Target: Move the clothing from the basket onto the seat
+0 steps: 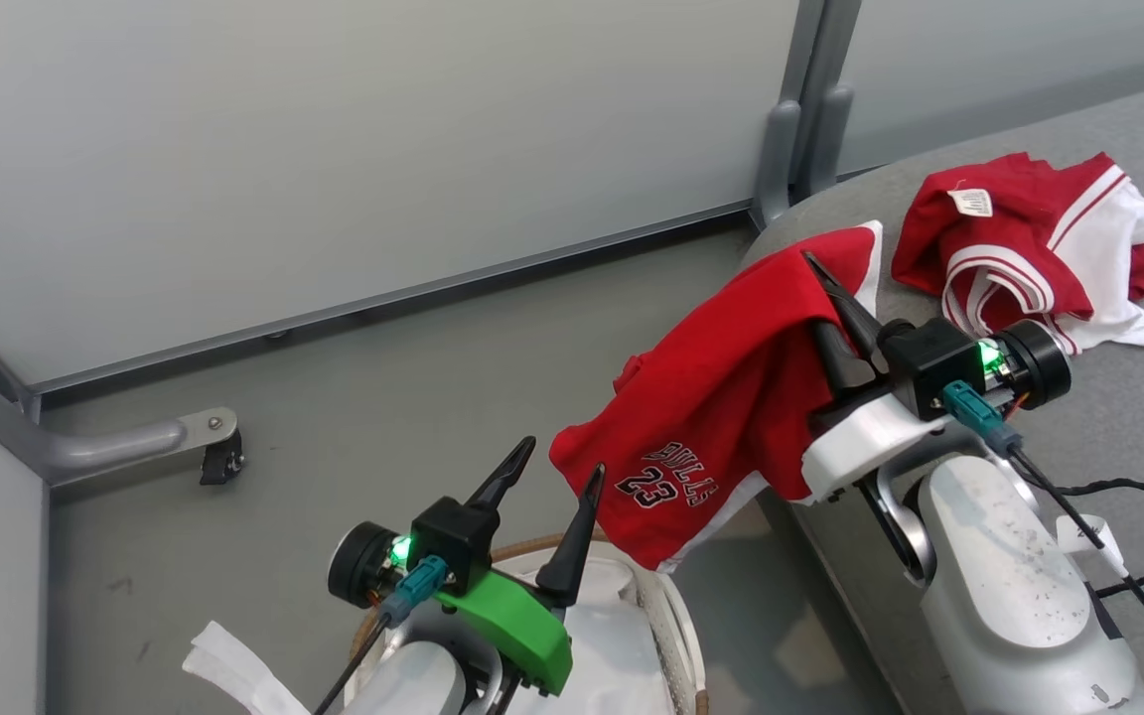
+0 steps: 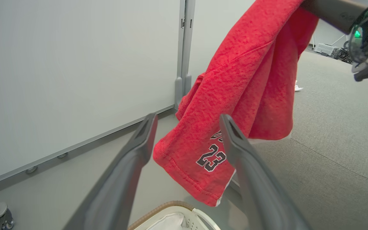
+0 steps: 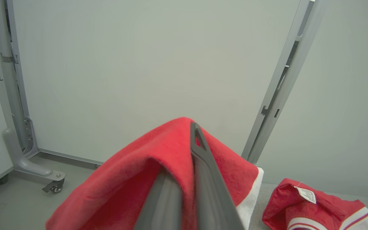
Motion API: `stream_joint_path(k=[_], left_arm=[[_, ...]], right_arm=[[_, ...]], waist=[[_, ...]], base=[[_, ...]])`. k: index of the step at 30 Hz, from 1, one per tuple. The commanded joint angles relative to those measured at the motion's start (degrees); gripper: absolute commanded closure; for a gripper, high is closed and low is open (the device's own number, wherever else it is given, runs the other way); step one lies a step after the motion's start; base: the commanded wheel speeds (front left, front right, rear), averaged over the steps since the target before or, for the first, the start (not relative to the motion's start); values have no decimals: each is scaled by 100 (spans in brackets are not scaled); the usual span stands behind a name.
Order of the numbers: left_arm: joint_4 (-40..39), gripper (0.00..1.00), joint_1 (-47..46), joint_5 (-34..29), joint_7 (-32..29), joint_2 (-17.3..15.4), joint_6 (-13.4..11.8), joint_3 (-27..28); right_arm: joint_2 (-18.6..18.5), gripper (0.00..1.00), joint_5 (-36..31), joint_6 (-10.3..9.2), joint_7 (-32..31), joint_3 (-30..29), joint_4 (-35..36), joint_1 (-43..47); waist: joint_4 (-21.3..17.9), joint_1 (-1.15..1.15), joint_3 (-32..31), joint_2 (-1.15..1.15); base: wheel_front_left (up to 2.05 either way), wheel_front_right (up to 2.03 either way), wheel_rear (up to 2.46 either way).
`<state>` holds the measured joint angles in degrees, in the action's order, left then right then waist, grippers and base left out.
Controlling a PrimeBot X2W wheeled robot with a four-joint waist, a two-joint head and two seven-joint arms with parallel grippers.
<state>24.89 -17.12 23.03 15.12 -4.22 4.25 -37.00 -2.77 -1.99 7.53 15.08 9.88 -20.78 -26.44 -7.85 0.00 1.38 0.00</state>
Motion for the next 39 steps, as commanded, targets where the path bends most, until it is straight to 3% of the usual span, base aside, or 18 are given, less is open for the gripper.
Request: stream_joint_path(k=[1,13,21,31,39], left_arm=[[-46,0,50,-113,4,28,33,52],[-77,0,-197,-558,4,56,193,107],[54,0,-297,-727,4,-6,265,53],[40,0,-470,-836,4,-112,296,-46],[-96,0,-760,-957,4,-225,304,-50]], right_arm=[[-21,100,-51,-8,14,-73,52,45],[-13,100,-172,-7,14,-685,373,259],[-14,100,-44,-7,14,-762,431,351],[-61,100,-290,-7,14,-891,483,-129],[-842,100,-608,-8,15,-1596,487,-1436]], waist=[[-294,0,198,0],[-1607,0,952,0],[-2152,0,1186,0],[-2075,0,1590,0],[-1579,0,2221,0]], base=[[0,0,0],[0,0,0],[0,0,0],[0,0,0],[0,0,0]])
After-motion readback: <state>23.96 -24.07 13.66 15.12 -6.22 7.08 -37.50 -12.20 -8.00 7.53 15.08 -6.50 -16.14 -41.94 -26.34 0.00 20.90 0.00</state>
